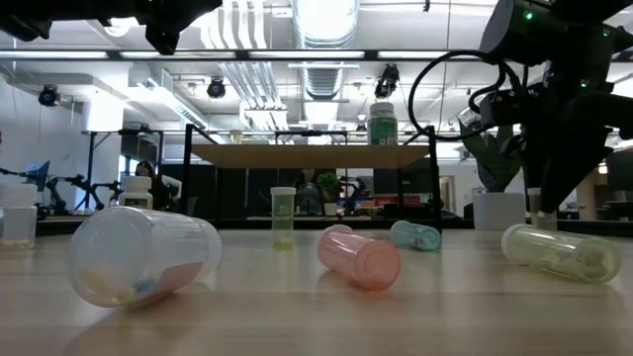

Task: Pick and place medicine bottles onto shelf by color
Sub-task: Put the yellow pill bottle on the shelf

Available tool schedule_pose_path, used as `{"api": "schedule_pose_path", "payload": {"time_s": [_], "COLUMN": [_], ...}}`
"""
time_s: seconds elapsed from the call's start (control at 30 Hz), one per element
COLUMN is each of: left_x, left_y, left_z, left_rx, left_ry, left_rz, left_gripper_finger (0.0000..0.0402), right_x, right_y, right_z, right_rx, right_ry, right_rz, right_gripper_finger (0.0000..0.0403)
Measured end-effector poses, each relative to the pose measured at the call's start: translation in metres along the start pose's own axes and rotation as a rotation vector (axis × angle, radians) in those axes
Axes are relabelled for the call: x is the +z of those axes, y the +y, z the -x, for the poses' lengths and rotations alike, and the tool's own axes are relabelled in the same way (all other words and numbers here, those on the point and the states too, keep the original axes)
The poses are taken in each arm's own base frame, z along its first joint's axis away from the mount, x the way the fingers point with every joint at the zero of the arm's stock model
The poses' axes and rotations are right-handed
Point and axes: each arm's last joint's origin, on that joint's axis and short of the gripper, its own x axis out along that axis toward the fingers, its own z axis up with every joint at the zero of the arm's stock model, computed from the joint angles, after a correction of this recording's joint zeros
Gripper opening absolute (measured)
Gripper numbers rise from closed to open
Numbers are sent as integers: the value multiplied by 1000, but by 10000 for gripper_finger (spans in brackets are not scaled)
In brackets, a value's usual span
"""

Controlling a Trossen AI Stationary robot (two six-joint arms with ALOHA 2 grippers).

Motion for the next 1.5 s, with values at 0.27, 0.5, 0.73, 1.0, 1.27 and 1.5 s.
{"api": "schedule_pose_path", "payload": {"time_s": [0.27, 0.5, 0.73, 1.0, 1.27, 1.5], "left_x": [0, 0, 0, 0, 0, 0], "left_y": [0, 0, 0, 0, 0, 0], "left_z": [0, 0, 0, 0, 0, 0], "left_rx": [0, 0, 0, 0, -1, -1], "left_ry": [0, 0, 0, 0, 0, 0], "left_rz": [0, 1, 2, 2, 2, 2], "left_gripper_finger": [180, 180, 180, 180, 180, 180], "right_x": [0, 0, 0, 0, 1, 5], "right_y": [0, 0, 0, 0, 0, 1], "right_z": [0, 0, 0, 0, 1, 4], "right_rx": [0, 0, 0, 0, 0, 4], "right_ry": [1, 1, 1, 1, -2, -18], "right_rz": [2, 2, 3, 3, 4, 11], "right_gripper_finger": [141, 122, 119, 118, 114, 113]}}
